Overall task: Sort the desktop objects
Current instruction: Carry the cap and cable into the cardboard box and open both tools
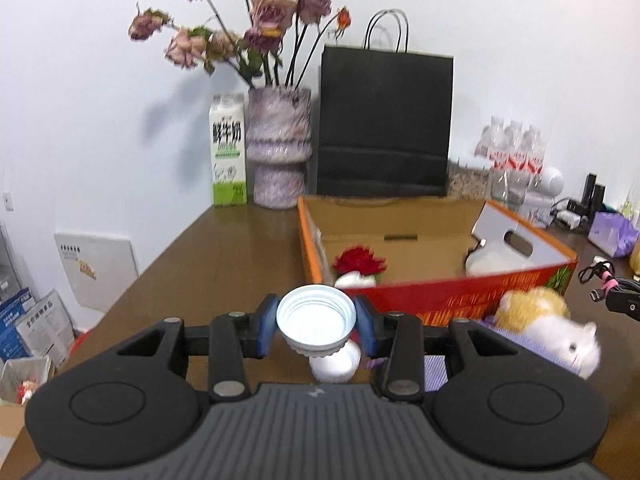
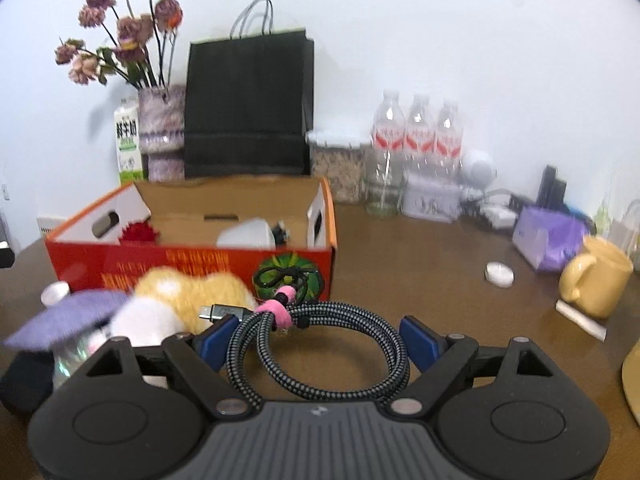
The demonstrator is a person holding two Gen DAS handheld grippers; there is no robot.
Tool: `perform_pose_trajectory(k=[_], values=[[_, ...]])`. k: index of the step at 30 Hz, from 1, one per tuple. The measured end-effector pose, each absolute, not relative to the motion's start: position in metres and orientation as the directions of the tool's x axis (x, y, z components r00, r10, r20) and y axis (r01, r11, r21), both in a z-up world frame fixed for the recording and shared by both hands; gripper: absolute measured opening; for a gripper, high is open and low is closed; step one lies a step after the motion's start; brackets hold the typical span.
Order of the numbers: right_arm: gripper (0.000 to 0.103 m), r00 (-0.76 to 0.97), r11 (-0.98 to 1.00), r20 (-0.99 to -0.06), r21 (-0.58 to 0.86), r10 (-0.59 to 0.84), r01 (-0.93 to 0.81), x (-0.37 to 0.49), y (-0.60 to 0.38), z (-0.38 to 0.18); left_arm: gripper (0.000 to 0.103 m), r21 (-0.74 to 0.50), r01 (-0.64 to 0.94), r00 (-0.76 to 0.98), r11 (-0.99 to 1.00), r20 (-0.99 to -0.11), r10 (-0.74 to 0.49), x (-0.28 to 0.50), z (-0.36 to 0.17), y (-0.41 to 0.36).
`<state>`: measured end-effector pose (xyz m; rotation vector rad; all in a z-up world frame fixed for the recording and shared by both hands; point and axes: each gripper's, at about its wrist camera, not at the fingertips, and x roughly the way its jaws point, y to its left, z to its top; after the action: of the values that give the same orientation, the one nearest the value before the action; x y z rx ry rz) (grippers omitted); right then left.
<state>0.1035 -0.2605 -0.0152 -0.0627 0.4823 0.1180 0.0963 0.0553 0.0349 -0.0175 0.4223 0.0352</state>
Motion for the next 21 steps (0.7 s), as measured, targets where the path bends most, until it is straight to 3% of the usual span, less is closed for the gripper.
perform_pose_trajectory(k=[12,21], values=[[0.086,0.921,0.983,-0.354,-0.015,0.164,-0.181,0.16,-0.228,0.026,0.041,-0.037,-0.032,0.94,0.999,-0.341,0.017,0.149,0.065,0.037],[0.086,0.917,0.977,-0.347,0.002,0.199,-0.212,0.231,-0.196,0.031,0.041,-0.064,-0.045,0.934,0.997,-0.357,0.019,0.214,0.06,0.027]])
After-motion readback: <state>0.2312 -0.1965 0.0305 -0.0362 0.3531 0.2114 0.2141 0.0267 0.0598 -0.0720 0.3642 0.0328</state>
